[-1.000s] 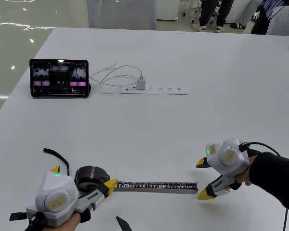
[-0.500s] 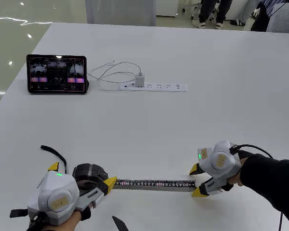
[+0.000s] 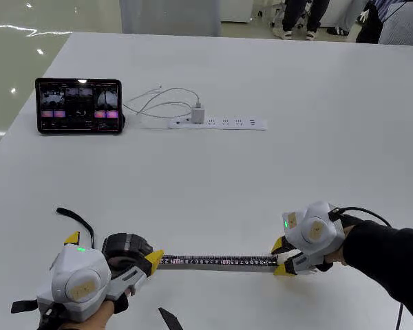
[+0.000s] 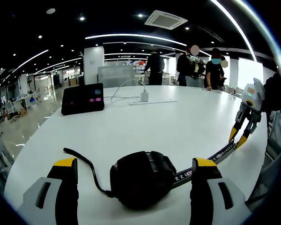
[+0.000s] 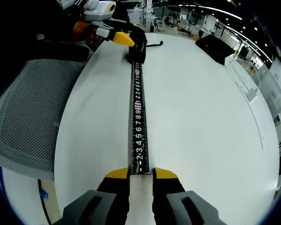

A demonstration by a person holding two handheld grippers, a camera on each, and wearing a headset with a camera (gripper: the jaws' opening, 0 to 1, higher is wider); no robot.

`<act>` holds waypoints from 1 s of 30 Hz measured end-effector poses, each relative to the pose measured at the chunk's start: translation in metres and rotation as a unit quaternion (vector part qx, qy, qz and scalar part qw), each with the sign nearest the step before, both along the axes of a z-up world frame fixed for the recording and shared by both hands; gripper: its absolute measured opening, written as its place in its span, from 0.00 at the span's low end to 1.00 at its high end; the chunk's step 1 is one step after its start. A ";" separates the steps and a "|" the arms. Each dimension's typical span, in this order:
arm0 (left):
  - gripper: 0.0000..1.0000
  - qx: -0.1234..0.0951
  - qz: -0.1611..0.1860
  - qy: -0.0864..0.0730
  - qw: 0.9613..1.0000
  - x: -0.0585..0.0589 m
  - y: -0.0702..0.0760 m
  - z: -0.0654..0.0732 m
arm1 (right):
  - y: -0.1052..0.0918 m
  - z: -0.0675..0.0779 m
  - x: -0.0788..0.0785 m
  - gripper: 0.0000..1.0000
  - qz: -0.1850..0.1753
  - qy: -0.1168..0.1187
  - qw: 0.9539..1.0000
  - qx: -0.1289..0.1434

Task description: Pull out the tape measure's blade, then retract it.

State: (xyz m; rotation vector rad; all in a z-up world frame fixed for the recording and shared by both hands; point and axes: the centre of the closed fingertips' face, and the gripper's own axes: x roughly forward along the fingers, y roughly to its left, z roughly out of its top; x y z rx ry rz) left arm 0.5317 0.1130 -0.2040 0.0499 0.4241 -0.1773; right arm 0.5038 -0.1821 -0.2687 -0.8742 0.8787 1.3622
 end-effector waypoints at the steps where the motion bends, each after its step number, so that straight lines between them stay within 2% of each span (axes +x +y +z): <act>1: 0.99 -0.001 0.002 0.000 1.000 0.000 0.001 0.000 | 0.000 0.000 0.000 0.14 0.001 -0.001 1.000 0.001; 17: 0.97 -0.008 0.014 0.009 1.000 0.002 -0.001 -0.007 | 0.002 0.000 -0.001 0.10 0.008 0.007 1.000 -0.007; 19: 0.95 -0.016 0.015 0.017 1.000 0.002 -0.002 -0.009 | 0.001 0.000 -0.001 0.10 0.010 0.006 1.000 -0.008; 21: 0.93 -0.013 0.019 0.016 1.000 0.003 -0.003 -0.010 | 0.001 0.000 -0.001 0.10 0.011 0.005 1.000 -0.009; 24: 0.89 -0.017 0.025 0.027 0.999 0.003 -0.004 -0.016 | 0.001 0.000 0.000 0.10 0.010 0.003 1.000 -0.010; 27: 0.86 -0.020 0.030 0.030 0.999 0.004 -0.004 -0.018 | 0.001 0.000 0.001 0.10 0.004 0.003 1.000 -0.010; 30: 0.80 -0.018 0.033 0.034 0.999 0.004 -0.003 -0.021 | 0.001 -0.001 0.003 0.10 0.001 0.004 1.000 -0.011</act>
